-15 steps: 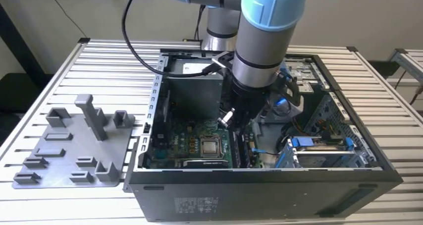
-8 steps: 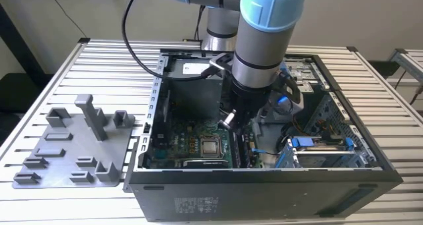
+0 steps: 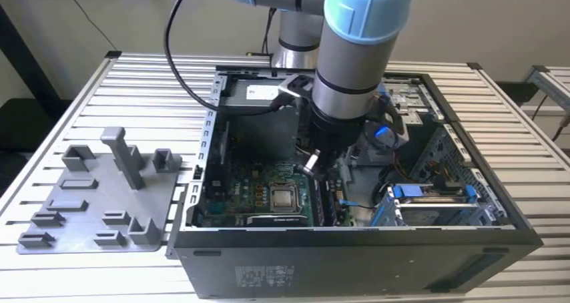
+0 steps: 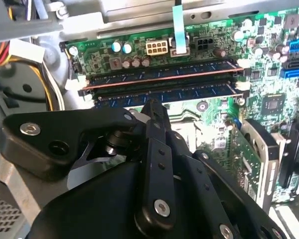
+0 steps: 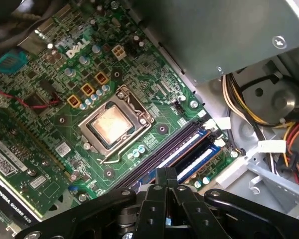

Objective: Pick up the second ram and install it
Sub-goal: 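Press down the second ram until it locks into place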

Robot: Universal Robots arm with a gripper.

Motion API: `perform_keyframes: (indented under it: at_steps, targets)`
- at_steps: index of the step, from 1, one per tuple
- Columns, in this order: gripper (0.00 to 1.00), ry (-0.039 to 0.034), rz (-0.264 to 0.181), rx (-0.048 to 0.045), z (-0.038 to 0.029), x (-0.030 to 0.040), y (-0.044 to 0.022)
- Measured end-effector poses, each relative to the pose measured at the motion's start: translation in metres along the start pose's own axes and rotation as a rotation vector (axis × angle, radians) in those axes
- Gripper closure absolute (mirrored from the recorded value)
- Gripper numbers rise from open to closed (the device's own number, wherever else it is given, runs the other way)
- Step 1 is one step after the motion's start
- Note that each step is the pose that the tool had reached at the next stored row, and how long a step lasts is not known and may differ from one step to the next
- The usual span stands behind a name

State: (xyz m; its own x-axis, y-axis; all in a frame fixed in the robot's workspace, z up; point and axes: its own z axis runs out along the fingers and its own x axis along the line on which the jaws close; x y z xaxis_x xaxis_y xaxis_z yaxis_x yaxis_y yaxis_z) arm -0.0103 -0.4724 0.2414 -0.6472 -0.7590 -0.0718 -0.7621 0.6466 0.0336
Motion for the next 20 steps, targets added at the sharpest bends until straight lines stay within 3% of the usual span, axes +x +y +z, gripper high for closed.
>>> perform_keyframes:
  at_steps: [7, 13, 16, 20]
  targets:
    - [0.89, 0.0057, -0.078, -0.0001, 0.0013, 0.0002, -0.0001]
    - [0.89, -0.0017, -0.156, 0.0064, 0.0015, 0.0002, 0.0000]
    - [0.89, -0.0085, -0.198, 0.0141, 0.0017, 0.0001, 0.0000]
    - [0.89, -0.0110, -0.253, 0.0148, 0.0019, 0.0003, 0.0001]
